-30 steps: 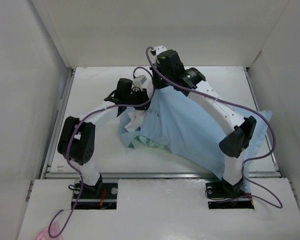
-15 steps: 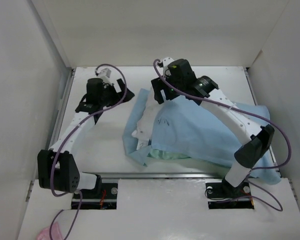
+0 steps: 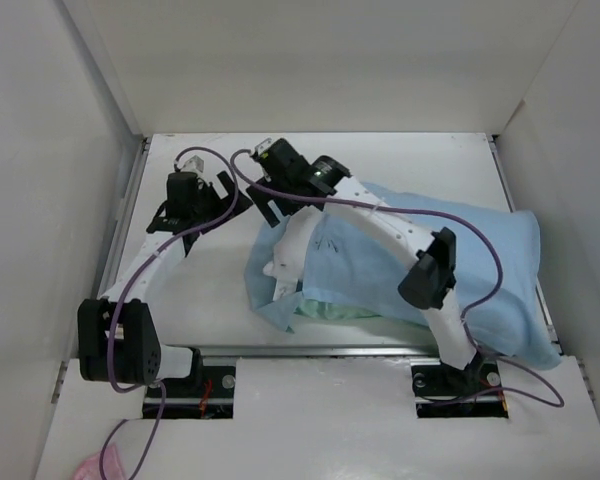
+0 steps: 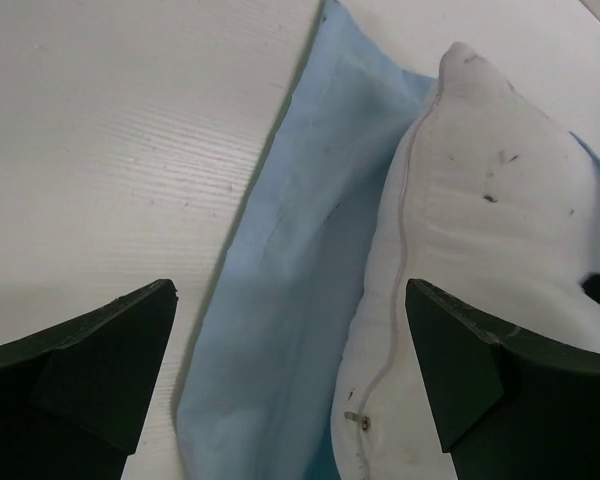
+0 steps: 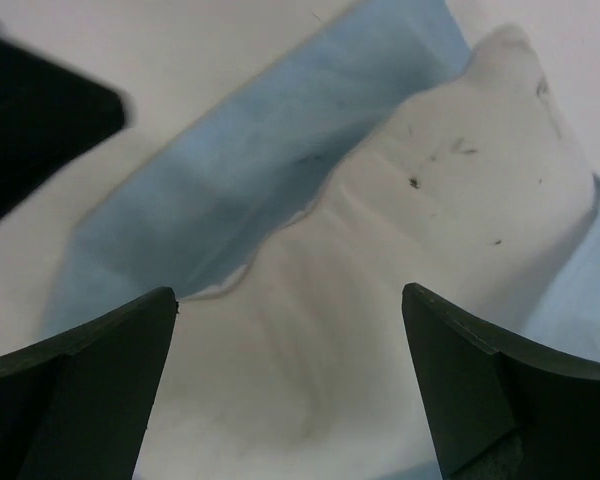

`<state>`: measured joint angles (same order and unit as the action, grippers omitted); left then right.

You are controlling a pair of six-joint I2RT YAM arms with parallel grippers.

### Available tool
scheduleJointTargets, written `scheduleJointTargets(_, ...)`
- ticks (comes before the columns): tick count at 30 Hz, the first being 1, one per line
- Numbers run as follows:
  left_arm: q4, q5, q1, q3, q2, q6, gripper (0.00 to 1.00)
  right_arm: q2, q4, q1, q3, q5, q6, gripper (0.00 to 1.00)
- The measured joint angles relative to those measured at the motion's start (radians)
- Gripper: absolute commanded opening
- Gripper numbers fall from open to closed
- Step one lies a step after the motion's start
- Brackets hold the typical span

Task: Put the pillow into the pillowcase

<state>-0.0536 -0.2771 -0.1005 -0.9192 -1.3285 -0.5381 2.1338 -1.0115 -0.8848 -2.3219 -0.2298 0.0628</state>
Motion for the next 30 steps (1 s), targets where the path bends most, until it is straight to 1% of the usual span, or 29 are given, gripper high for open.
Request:
scheduleJointTargets(5, 0.009, -0.01, 0.0, 0.024, 0.002, 0.002, 1.0, 0.162, -0.092, 0.024, 0.017, -0.196, 0.096, 1.0)
scheduleJointTargets(6, 0.01, -0.014, 0.0, 0.026, 0.004, 0.003, 1.0, 0.182, -0.101, 0.033, 0.027, -0.226, 0.121, 0.96)
scheduleJointTargets(7, 0.011, -0.018, 0.0, 0.027, 0.004, 0.006, 1.0, 0.194, -0.105, 0.041, 0.044, -0.251, 0.139, 0.89)
scheduleJointTargets(8, 0.012, -0.023, 0.0, 0.027, 0.004, 0.009, 1.0, 0.197, -0.103, 0.049, 0.072, -0.278, 0.157, 0.74)
scheduleJointTargets(9, 0.013, -0.026, 0.0, 0.027, 0.004, 0.012, 1.0, 0.196, -0.102, 0.055, 0.096, -0.301, 0.167, 0.52)
scheduleJointTargets(10, 0.012, -0.031, 0.0, 0.027, 0.004, 0.017, 1.0, 0.189, -0.104, 0.06, 0.117, -0.324, 0.173, 0.02)
scheduleJointTargets(11, 0.014, -0.034, -0.002, 0.027, 0.004, 0.023, 1.0, 0.181, -0.108, 0.063, 0.134, -0.34, 0.179, 0.0)
scheduleJointTargets(13, 0.018, -0.034, -0.017, 0.027, 0.004, 0.037, 0.99, 0.141, -0.093, 0.068, 0.175, -0.36, 0.176, 0.0)
scheduleJointTargets(15, 0.024, -0.041, -0.054, 0.027, 0.004, 0.06, 0.97, 0.057, -0.038, 0.072, 0.243, -0.34, 0.143, 0.0)
scheduleJointTargets(17, 0.029, -0.056, -0.111, 0.024, 0.0, 0.08, 0.93, -0.073, 0.057, 0.074, 0.346, -0.294, 0.1, 0.0)
scheduleJointTargets(21, 0.036, -0.104, -0.235, -0.022, -0.049, 0.121, 0.86, -0.436, 0.213, 0.086, 0.567, -0.156, 0.008, 0.0)
scheduleJointTargets(23, 0.039, -0.126, -0.301, -0.053, -0.081, 0.138, 0.85, -0.596, 0.262, 0.098, 0.612, -0.098, -0.022, 0.0)
scheduleJointTargets(25, 0.046, -0.137, -0.359, -0.079, -0.109, 0.15, 0.85, -0.718, 0.324, 0.112, 0.638, -0.06, -0.041, 0.0)
scheduleJointTargets(27, 0.051, -0.138, -0.42, -0.104, -0.136, 0.158, 0.85, -0.798, 0.379, 0.119, 0.661, -0.029, -0.051, 0.0)
scheduleJointTargets(30, 0.05, -0.128, -0.494, -0.161, -0.195, 0.168, 0.84, -0.848, 0.433, 0.119, 0.697, 0.02, -0.06, 0.0)
